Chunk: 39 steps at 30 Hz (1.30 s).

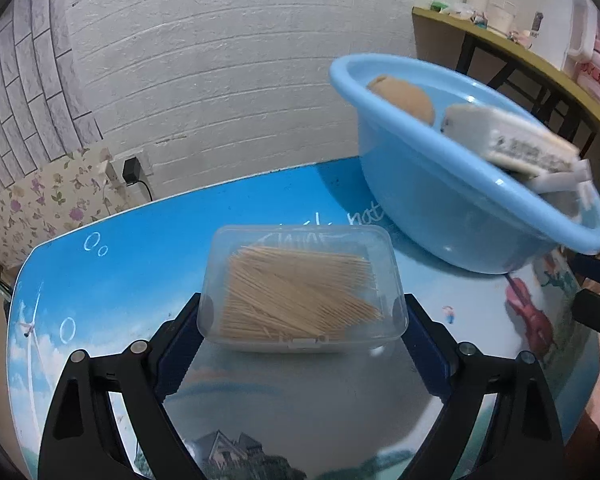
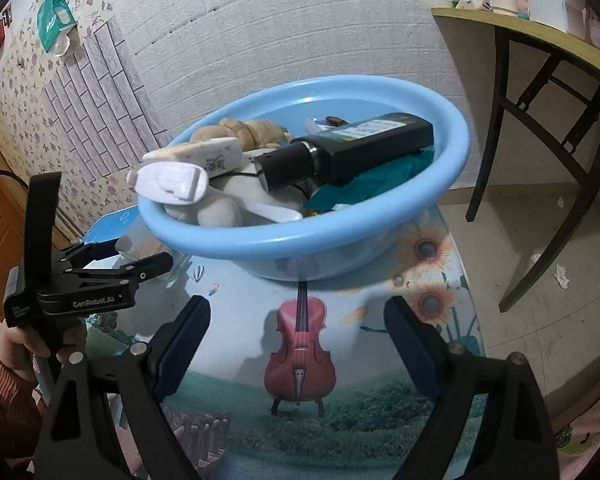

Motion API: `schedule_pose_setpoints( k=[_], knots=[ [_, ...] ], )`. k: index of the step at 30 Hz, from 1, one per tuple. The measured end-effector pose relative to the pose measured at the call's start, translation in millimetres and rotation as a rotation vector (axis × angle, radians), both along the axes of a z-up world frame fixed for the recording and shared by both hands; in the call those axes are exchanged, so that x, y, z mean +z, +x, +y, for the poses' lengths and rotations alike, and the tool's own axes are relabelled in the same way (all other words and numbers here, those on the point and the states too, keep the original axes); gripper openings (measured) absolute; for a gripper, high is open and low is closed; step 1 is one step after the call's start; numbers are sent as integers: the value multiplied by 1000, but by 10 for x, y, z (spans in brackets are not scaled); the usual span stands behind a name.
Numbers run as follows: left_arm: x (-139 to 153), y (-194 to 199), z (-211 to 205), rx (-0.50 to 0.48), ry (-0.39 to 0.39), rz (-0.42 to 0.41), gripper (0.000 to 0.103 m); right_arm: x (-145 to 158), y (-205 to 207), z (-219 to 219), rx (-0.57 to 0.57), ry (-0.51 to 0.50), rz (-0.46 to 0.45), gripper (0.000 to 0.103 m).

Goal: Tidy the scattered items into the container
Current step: 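Grasp the clear toothpick box with the left tool, then carry the toothpick box with the left tool over the basin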

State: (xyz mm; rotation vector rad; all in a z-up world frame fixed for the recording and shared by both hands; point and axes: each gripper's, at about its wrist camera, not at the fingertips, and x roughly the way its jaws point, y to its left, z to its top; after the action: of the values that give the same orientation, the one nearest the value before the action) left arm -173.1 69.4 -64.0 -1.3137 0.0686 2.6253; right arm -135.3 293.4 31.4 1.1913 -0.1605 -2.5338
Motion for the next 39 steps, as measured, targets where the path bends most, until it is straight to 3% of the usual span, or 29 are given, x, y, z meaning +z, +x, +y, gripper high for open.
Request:
schedule_pose_setpoints(
  k=[21,29,39],
  knots=[
    [815,575,-159,17,82,154,92,297,369,-9,16,-20,78,90],
    [1084,592,14,-23,97,206,92,415,378,34,14,-31,113,90],
    [1259,376,535,-115,82,226,92,572,154,196,-2,-47,157,90]
  ],
)
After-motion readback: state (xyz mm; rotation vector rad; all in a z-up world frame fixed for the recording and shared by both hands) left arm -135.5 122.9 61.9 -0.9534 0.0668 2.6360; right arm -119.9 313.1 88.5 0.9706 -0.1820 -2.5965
